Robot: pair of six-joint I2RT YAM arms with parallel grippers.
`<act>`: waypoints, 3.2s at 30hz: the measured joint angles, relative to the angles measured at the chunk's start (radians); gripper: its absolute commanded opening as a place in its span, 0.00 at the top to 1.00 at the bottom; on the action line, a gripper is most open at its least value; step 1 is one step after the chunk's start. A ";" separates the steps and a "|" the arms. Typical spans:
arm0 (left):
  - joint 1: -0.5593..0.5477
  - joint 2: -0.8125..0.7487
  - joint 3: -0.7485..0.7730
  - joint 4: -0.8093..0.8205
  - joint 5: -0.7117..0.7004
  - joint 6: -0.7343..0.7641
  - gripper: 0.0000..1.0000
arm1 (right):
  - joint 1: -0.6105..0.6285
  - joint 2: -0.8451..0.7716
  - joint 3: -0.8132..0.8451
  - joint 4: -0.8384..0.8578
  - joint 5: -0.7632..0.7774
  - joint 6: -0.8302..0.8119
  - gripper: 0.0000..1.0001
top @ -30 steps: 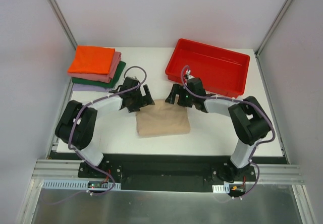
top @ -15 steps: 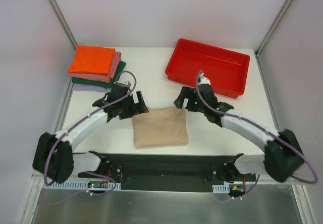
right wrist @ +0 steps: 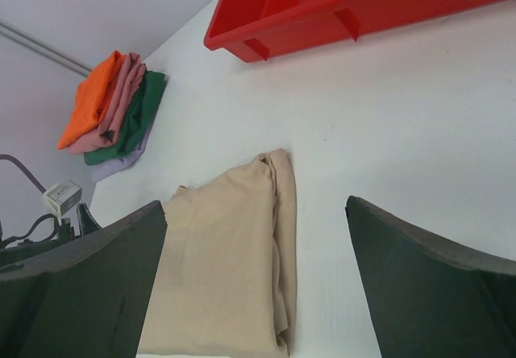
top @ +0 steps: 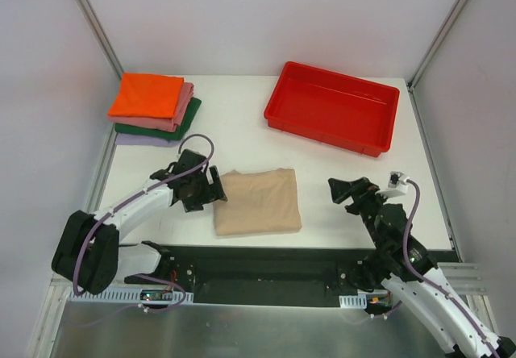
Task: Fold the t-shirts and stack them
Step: Put the neatly folded tshirt into the corner of the board with the left arm
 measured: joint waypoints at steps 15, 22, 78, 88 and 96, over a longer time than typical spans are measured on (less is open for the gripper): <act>-0.076 0.257 0.065 0.146 0.085 -0.075 0.90 | 0.000 0.326 0.043 -0.034 -0.004 0.016 0.04; -0.122 0.393 0.217 0.077 0.035 -0.059 1.00 | 0.000 0.289 0.043 -0.030 0.006 0.013 0.04; 0.283 0.588 1.307 0.011 -0.525 1.332 1.00 | -0.006 0.439 0.132 -0.320 0.089 -0.160 0.04; 0.390 0.610 1.341 0.020 -0.486 1.340 1.00 | -0.023 0.559 0.171 -0.319 0.116 -0.158 0.04; 0.462 0.797 1.364 0.124 -0.463 1.340 1.00 | -0.034 0.655 0.208 -0.292 0.121 -0.157 0.04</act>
